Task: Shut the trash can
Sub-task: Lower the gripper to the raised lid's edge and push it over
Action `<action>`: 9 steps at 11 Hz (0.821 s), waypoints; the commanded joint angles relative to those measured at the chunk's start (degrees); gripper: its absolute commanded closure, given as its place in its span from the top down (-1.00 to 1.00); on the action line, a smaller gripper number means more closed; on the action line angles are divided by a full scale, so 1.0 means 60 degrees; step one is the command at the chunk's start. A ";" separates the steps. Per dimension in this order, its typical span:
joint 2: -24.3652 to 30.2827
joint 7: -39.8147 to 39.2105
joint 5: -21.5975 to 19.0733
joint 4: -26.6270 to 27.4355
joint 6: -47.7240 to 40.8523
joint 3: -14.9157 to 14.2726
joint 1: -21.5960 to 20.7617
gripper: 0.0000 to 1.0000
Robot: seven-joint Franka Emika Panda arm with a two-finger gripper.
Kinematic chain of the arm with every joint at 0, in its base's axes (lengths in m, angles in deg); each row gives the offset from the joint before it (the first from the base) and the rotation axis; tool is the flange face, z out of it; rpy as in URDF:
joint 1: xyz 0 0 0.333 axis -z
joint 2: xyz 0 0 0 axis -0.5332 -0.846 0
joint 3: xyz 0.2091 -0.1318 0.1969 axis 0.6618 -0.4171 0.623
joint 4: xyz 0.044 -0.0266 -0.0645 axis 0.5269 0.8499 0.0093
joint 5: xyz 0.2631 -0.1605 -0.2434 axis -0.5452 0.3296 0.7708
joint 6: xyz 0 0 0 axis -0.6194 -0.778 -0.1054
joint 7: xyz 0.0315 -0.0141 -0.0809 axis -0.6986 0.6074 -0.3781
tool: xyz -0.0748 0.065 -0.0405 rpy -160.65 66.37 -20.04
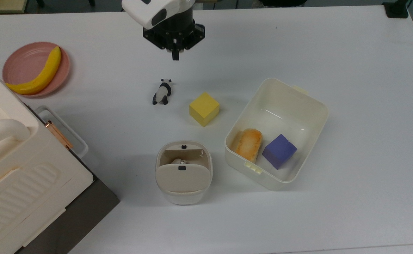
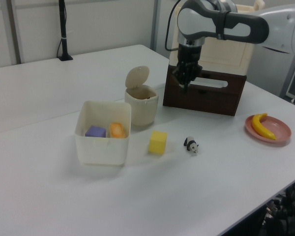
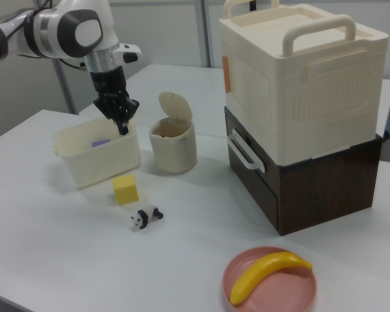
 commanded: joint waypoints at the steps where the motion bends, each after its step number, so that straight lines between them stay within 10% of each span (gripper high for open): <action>1: -0.0210 -0.0252 -0.0471 0.0088 0.1916 -0.0040 -0.0022 -1.00; 9: -0.2919 0.1501 -0.0414 -0.2020 0.7466 -0.0040 0.0095 -1.00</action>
